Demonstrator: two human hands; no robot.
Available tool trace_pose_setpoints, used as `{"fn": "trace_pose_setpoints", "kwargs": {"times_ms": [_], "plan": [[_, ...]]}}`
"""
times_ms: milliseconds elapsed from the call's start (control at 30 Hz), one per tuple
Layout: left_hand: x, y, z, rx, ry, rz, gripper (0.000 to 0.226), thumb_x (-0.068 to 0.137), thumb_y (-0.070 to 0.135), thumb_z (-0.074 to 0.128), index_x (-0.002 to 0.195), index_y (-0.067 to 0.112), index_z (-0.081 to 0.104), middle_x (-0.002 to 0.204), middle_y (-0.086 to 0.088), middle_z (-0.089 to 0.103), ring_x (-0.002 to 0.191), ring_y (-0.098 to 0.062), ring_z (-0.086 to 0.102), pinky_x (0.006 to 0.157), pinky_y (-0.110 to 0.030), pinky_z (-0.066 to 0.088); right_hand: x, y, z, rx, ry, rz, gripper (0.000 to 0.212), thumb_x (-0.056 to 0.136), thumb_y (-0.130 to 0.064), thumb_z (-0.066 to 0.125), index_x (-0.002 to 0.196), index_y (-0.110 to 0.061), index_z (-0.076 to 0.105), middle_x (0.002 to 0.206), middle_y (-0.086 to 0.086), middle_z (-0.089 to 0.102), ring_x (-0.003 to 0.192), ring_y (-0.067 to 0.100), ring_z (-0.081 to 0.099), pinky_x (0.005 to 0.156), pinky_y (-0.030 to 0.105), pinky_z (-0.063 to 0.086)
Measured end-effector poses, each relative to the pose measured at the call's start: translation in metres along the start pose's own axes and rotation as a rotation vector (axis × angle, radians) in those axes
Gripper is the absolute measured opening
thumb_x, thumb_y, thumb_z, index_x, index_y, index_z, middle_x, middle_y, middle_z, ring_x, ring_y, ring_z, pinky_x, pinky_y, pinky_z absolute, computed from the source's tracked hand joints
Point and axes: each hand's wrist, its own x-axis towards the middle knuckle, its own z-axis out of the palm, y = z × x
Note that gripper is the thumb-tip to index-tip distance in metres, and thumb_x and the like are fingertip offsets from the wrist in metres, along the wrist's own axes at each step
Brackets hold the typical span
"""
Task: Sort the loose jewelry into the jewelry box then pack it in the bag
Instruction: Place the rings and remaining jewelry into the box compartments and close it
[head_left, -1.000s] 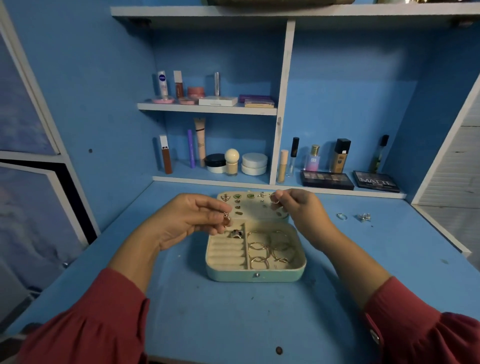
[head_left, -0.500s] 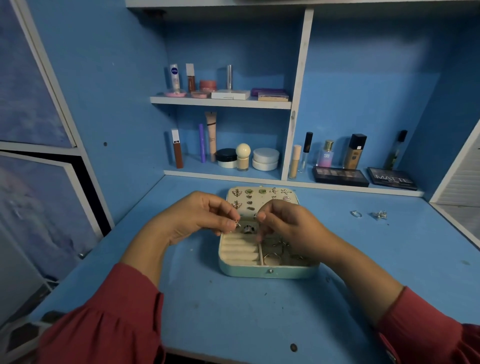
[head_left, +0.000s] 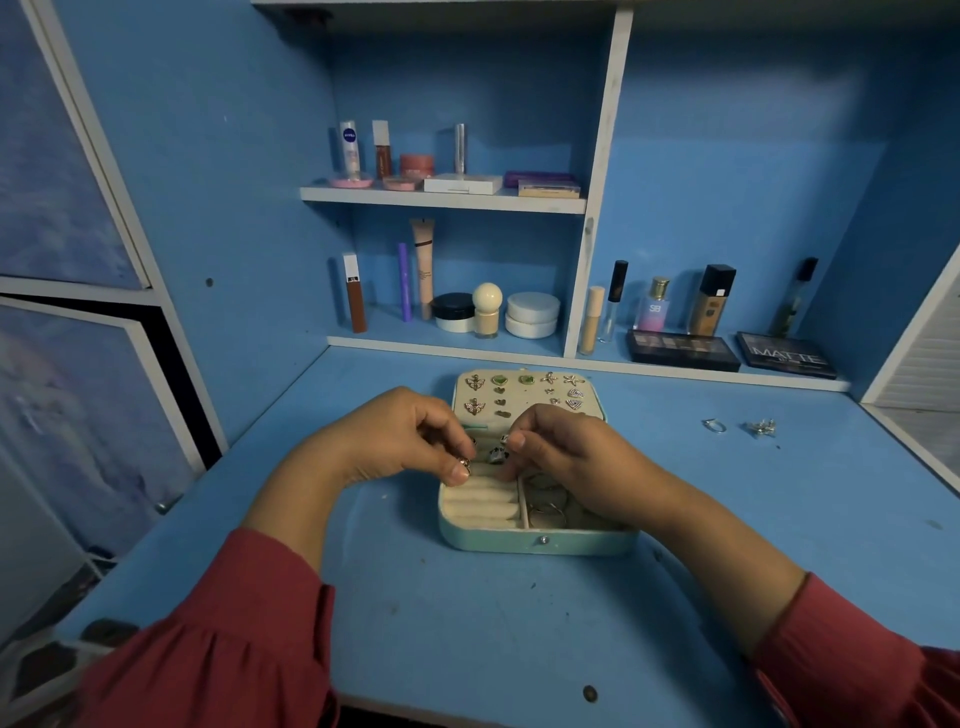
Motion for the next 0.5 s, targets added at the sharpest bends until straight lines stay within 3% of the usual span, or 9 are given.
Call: {"fn": "trace_pose_setpoints", "kwargs": {"times_ms": [67, 167, 367, 500], "plan": [[0.002, -0.0005, 0.0016, 0.047, -0.007, 0.007, 0.018, 0.065, 0.012, 0.086, 0.076, 0.023, 0.077, 0.082, 0.006, 0.066, 0.07, -0.001, 0.055, 0.074, -0.02, 0.046, 0.0005, -0.0005, -0.0002, -0.001, -0.012, 0.001, 0.015, 0.099, -0.03, 0.048, 0.086, -0.027, 0.055, 0.085, -0.013, 0.074, 0.09, 0.005, 0.062, 0.09, 0.029, 0.047], [0.004, -0.0012, 0.0031, 0.066, -0.016, 0.013, 0.018, 0.066, 0.012, 0.085, 0.077, 0.022, 0.076, 0.082, 0.01, 0.062, 0.067, 0.004, 0.053, 0.069, -0.012, 0.042, 0.0013, -0.0002, 0.0, -0.003, -0.024, 0.003, 0.015, 0.099, -0.031, 0.048, 0.086, -0.027, 0.055, 0.085, -0.014, 0.074, 0.089, 0.005, 0.062, 0.091, 0.032, 0.047], [0.0052, -0.0066, 0.0003, 0.007, 0.028, 0.053, 0.009, 0.077, 0.013, 0.077, 0.081, 0.022, 0.077, 0.085, 0.01, 0.065, 0.083, -0.005, 0.062, 0.085, -0.021, 0.049, 0.0007, 0.0001, -0.0002, 0.011, -0.028, 0.003, 0.014, 0.099, -0.031, 0.048, 0.087, -0.026, 0.055, 0.085, -0.013, 0.074, 0.092, 0.01, 0.062, 0.093, 0.036, 0.047], [0.007, -0.0086, 0.001, 0.048, 0.079, 0.073, 0.012, 0.072, 0.009, 0.081, 0.074, 0.02, 0.076, 0.081, 0.004, 0.06, 0.072, -0.005, 0.055, 0.073, -0.021, 0.046, 0.0004, -0.0002, -0.0007, 0.016, -0.028, 0.002, 0.014, 0.099, -0.03, 0.048, 0.088, -0.025, 0.055, 0.086, -0.012, 0.074, 0.092, 0.011, 0.061, 0.093, 0.035, 0.046]]}}
